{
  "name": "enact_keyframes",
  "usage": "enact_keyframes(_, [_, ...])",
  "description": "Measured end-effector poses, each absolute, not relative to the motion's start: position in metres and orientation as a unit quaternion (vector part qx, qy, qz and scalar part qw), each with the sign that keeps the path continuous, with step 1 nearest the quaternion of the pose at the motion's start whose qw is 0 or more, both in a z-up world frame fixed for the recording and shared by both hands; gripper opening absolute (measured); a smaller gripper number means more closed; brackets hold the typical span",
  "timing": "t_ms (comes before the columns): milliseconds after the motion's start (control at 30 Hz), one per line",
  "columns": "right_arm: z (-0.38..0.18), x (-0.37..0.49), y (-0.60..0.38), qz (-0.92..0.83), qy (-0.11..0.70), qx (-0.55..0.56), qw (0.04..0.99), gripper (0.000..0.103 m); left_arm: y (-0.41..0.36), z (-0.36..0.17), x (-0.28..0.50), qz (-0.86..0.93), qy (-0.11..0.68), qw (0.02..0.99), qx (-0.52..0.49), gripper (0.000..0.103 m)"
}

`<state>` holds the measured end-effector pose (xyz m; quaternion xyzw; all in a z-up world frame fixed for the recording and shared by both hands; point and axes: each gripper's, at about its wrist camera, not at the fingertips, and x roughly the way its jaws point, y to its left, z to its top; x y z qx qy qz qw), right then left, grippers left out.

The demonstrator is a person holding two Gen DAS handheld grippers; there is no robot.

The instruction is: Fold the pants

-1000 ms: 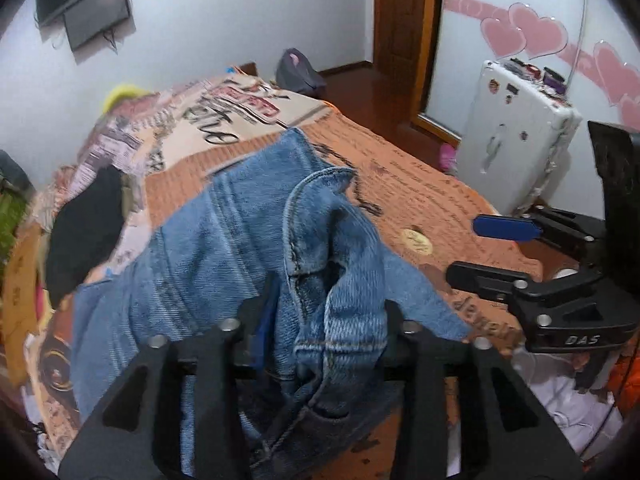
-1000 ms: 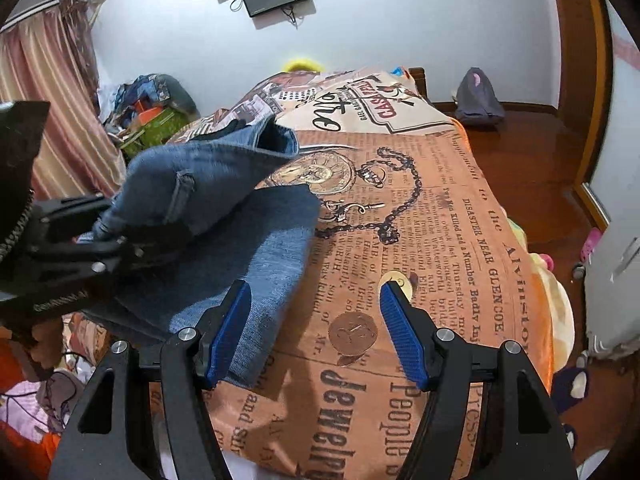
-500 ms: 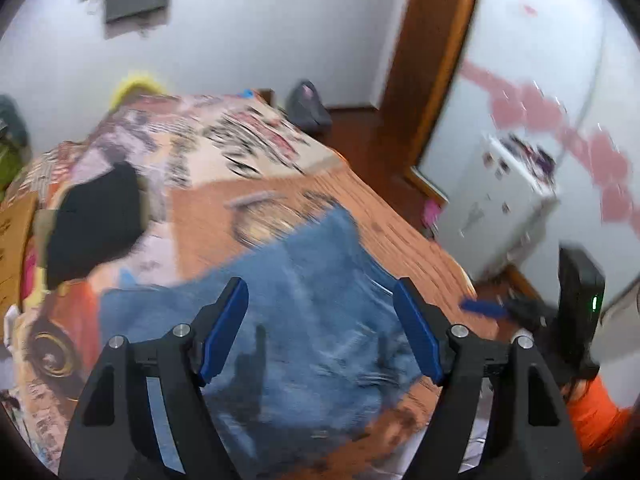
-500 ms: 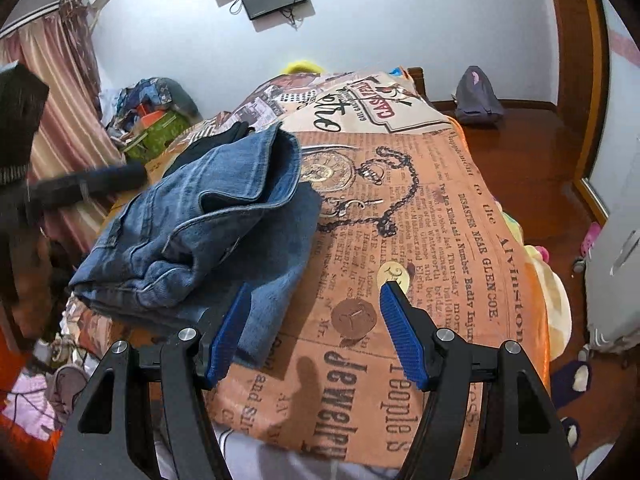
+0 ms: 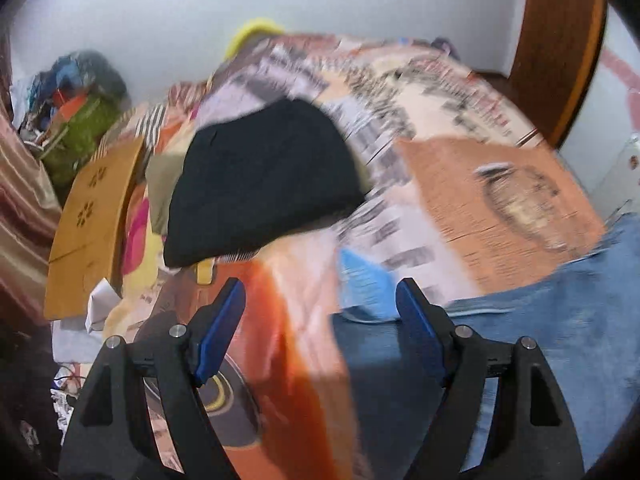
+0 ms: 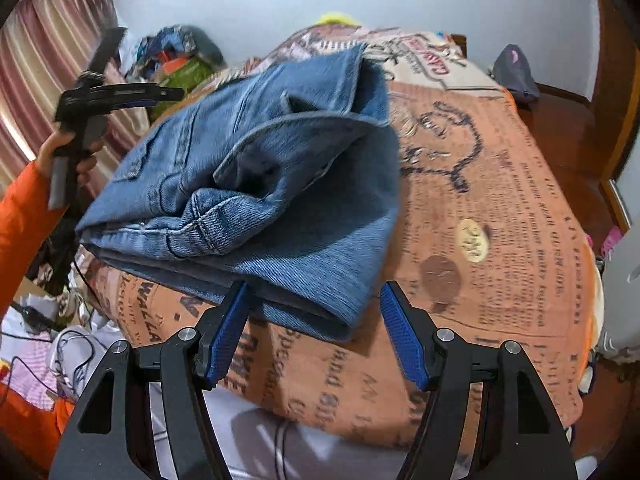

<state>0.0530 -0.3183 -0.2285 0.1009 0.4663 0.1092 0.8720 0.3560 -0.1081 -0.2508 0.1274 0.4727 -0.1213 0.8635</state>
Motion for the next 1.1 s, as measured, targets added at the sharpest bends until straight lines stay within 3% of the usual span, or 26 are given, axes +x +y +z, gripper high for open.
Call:
enact_keyframes(167, [-0.233, 0.074, -0.33, 0.11, 0.471, 0.133, 0.865, 0.065, -0.102, -0.28, 0.359, -0.154, 0.496, 0.843, 0.138, 0.078])
enact_keyframes(400, [-0.233, 0.121, -0.342, 0.086, 0.471, 0.095, 0.873, 0.065, -0.074, -0.283, 0.325, -0.169, 0.507, 0.829, 0.164, 0.078])
enact_keyframes(767, [-0.228, 0.21, -0.359, 0.056, 0.453, 0.065, 0.888, 0.065, -0.06, -0.266, 0.241, -0.179, 0.503, 0.838, 0.11, 0.075])
enact_keyframes(933, [-0.207, 0.193, -0.369, 0.059, 0.43, 0.068, 0.898, 0.065, -0.088, -0.253, 0.212, -0.217, 0.489, 0.839, 0.096, 0.075])
enact_keyframes(1100, [-0.186, 0.166, -0.375, 0.064, 0.414, 0.088, 0.904, 0.065, -0.113, -0.226, 0.203, -0.194, 0.456, 0.855, 0.154, 0.075])
